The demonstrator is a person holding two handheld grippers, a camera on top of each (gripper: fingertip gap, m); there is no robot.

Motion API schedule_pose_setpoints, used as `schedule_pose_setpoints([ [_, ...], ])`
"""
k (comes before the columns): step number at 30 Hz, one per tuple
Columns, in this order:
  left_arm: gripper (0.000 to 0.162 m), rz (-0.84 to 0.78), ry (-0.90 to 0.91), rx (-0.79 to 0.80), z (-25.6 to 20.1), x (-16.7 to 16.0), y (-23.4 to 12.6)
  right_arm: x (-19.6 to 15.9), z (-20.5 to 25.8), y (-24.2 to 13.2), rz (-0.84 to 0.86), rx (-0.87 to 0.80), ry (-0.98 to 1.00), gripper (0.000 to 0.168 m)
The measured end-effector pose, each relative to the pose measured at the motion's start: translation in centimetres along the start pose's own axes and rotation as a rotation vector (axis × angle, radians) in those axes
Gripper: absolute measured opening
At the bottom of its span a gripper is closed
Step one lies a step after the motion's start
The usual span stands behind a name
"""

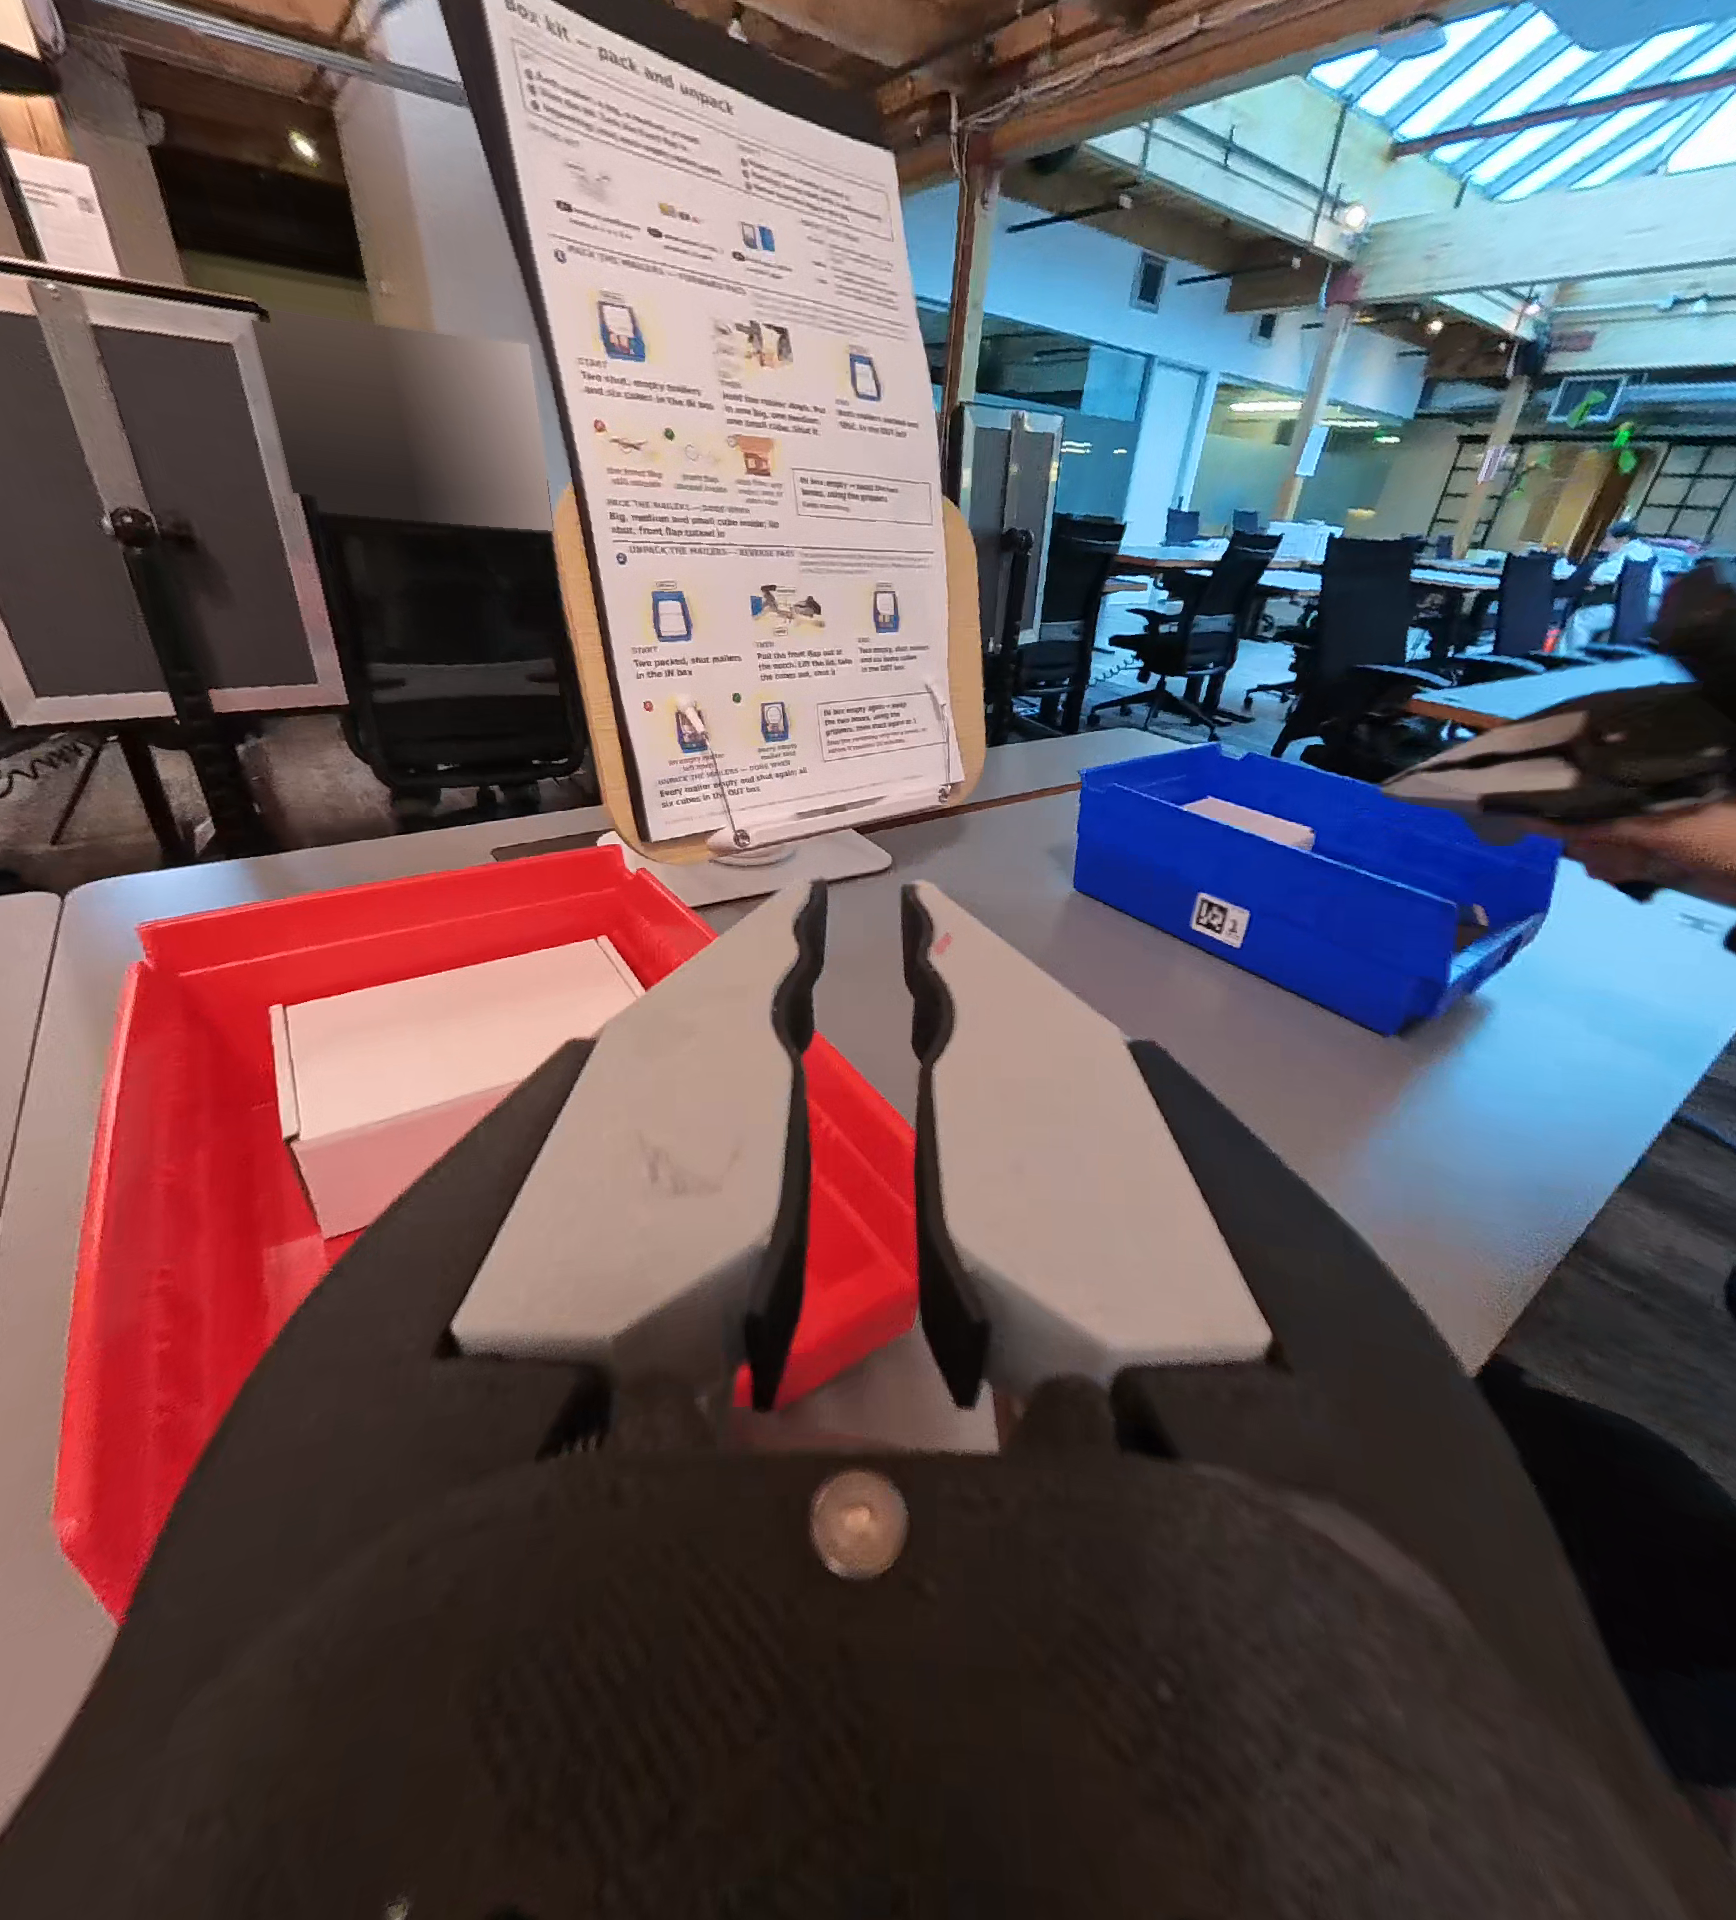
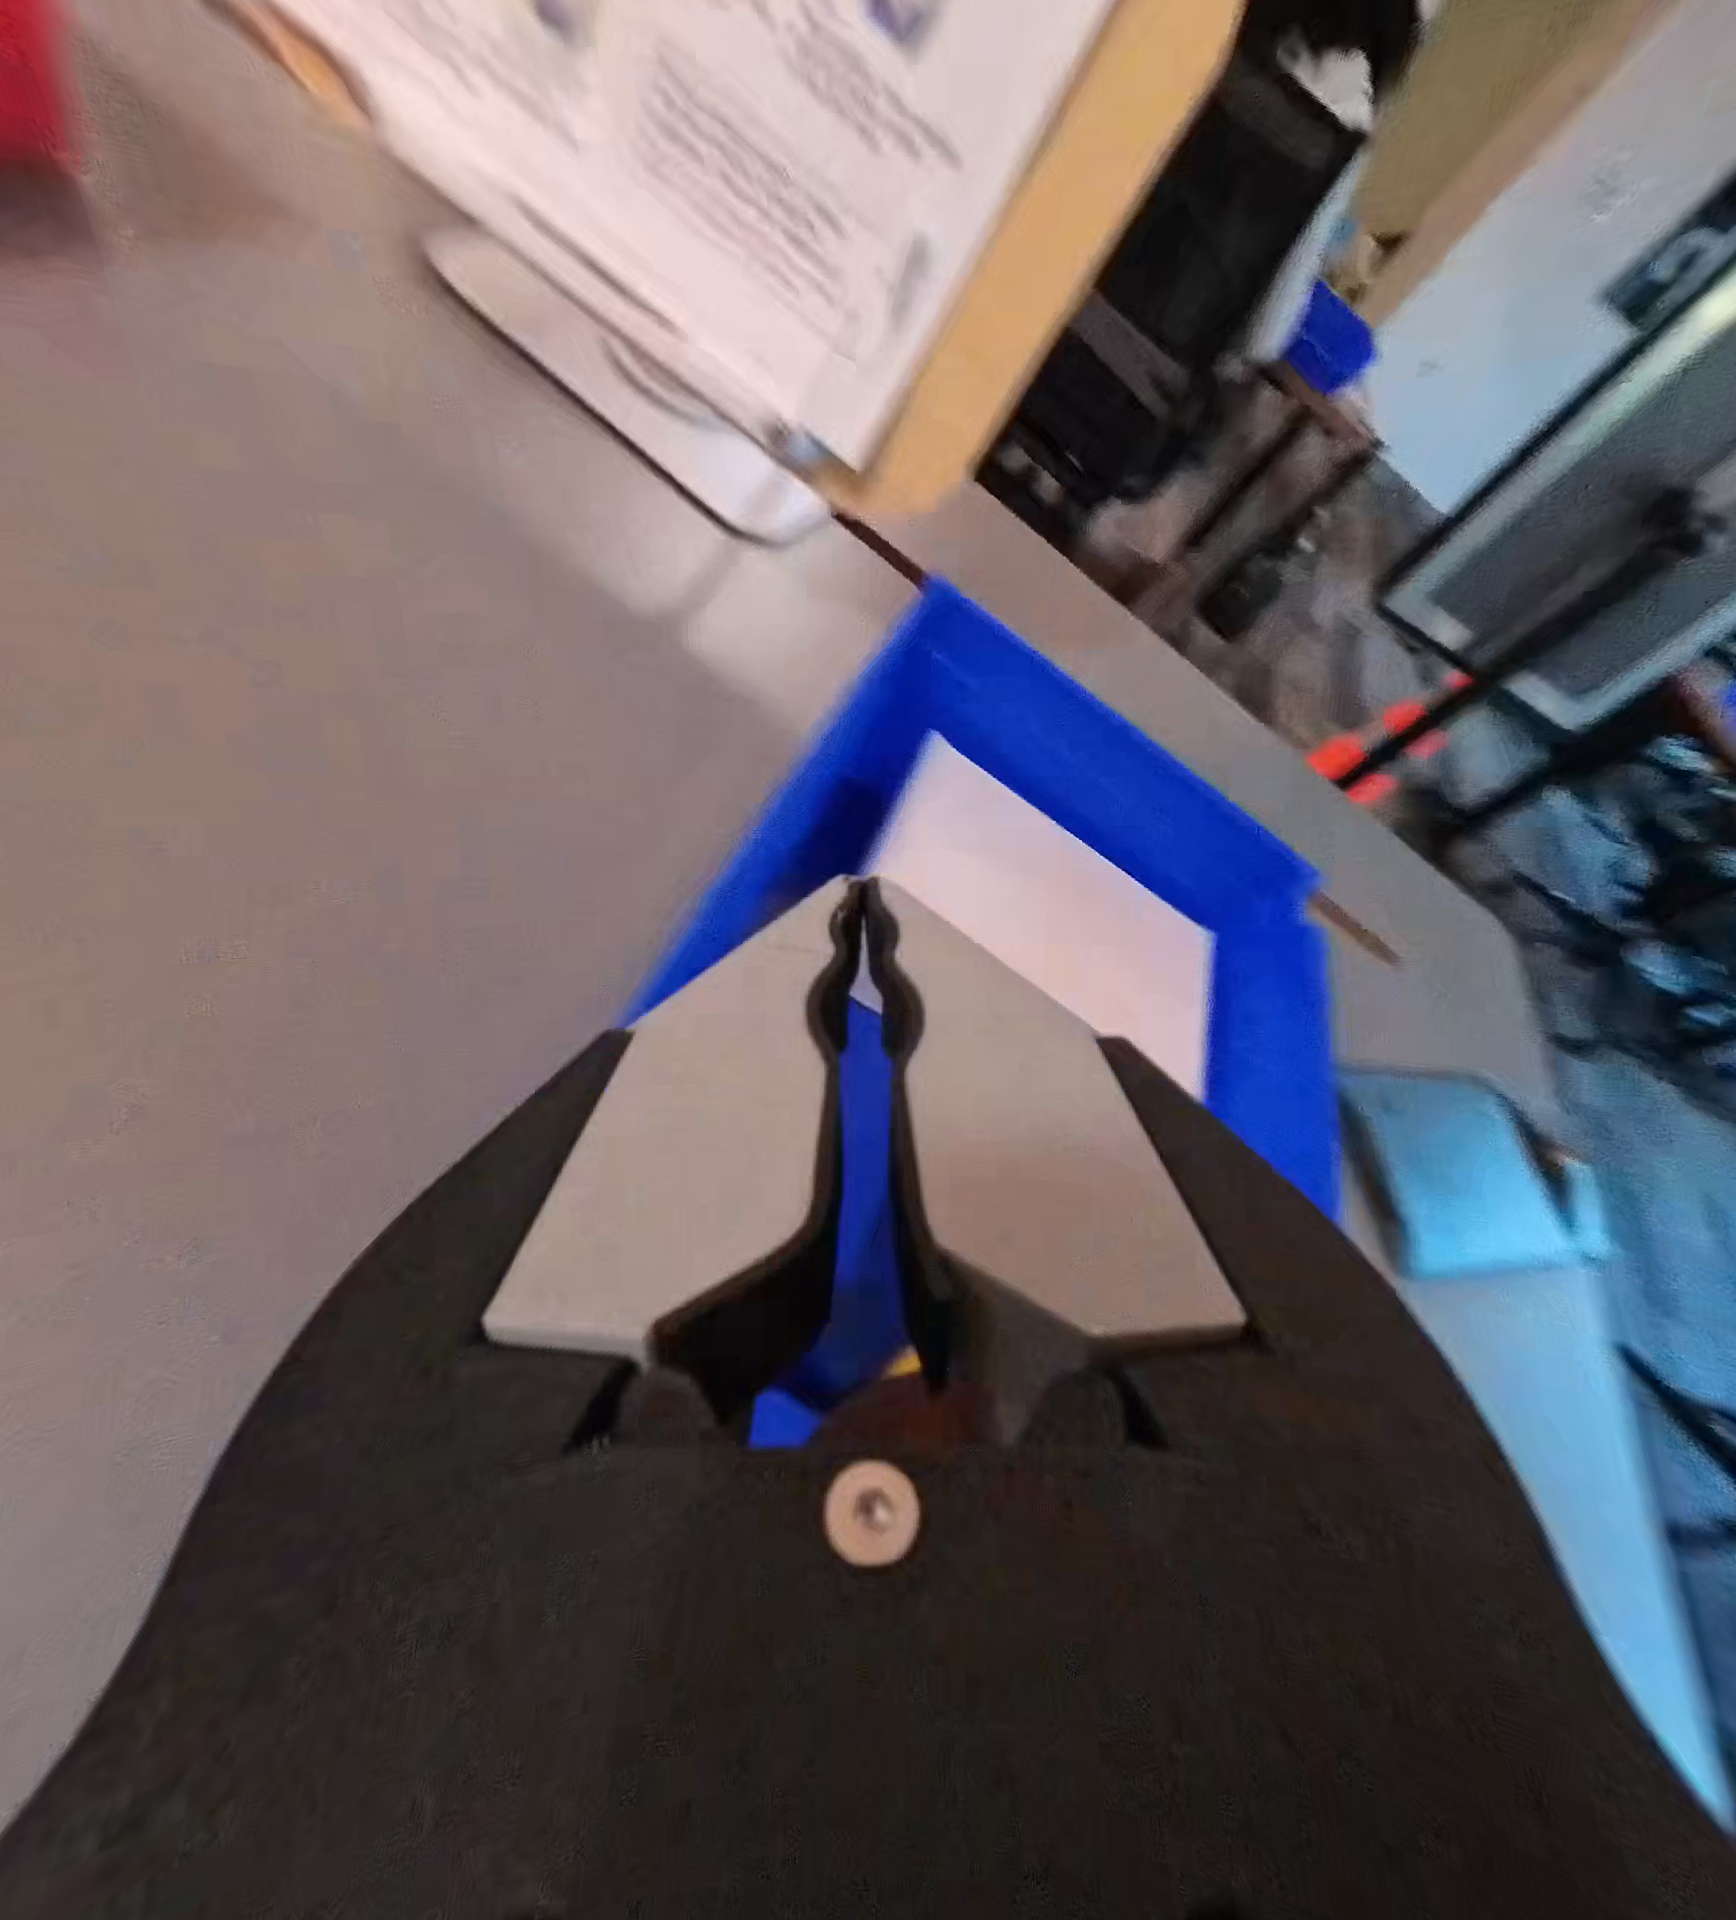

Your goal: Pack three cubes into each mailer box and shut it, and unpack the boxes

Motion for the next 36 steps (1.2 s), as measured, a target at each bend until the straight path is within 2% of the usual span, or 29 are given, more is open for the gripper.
schedule_pose_setpoints([
  [3,0.011,-0.018,-0.033,-0.008,-0.1,0.2,0.6,5.0,6.4,-4.3,-0.237,0.309,0.091,0.0],
  [5,0.012,-0.019,-0.035,-0.03,-0.8,0.3,1.1,6.7,11.0,-4.8,-0.292,0.484,0.104,0.0],
  [6,0.013,-0.007,-0.026,-0.046,-1.3,0.3,1.4,7.0,12.6,-4.0,-0.29,0.511,0.112,0.0],
  [9,0.015,0.014,0.029,-0.036,-2.4,0.2,1.9,7.0,16.0,1.2,-0.245,0.452,0.105,0.0],
  [13,0.014,-0.004,0.063,-0.039,-3.5,0.9,1.8,7.5,17.1,7.5,-0.227,0.329,0.135,0.0],
  [16,0.013,0.015,0.079,-0.029,-3.7,0.6,2.3,8.6,18.1,10.1,-0.225,0.405,0.216,0.013],
  [20,0.02,0.139,0.063,0.003,-2.1,-1.7,4.3,8.7,18.5,11.3,-0.2,0.499,0.258,0.045],
  [21,0.025,0.16,0.045,0.041,-1.1,-2.2,4.8,8.6,17.9,11.3,-0.208,0.469,0.246,0.047],
  [23,0.031,0.182,0.006,0.104,0.9,-2.9,5.5,8.1,16.3,11.4,-0.238,0.375,0.231,0.045],
  [26,0.034,0.15,-0.045,0.139,2.7,-2.8,6.1,7.5,15.8,11.3,-0.237,0.343,0.227,0.042],
  [33,0.034,0.165,-0.081,0.146,3.7,-3.9,6.8,7.1,16.7,12.3,-0.159,0.4,0.21,0.045],
  [36,0.034,0.185,-0.059,0.203,4.6,-4.3,6.1,6.8,17.2,12.9,-0.108,0.429,0.197,0.047],
])
Point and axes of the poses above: each gripper's, where its closed fingertips meet, y out along the fingers, x out of its top, z = x × y across the jaws, the point moved 2 cm from there along -y, back along the fingers, and after that the axes turned 9 degrees about z, right-handed, at the moved point
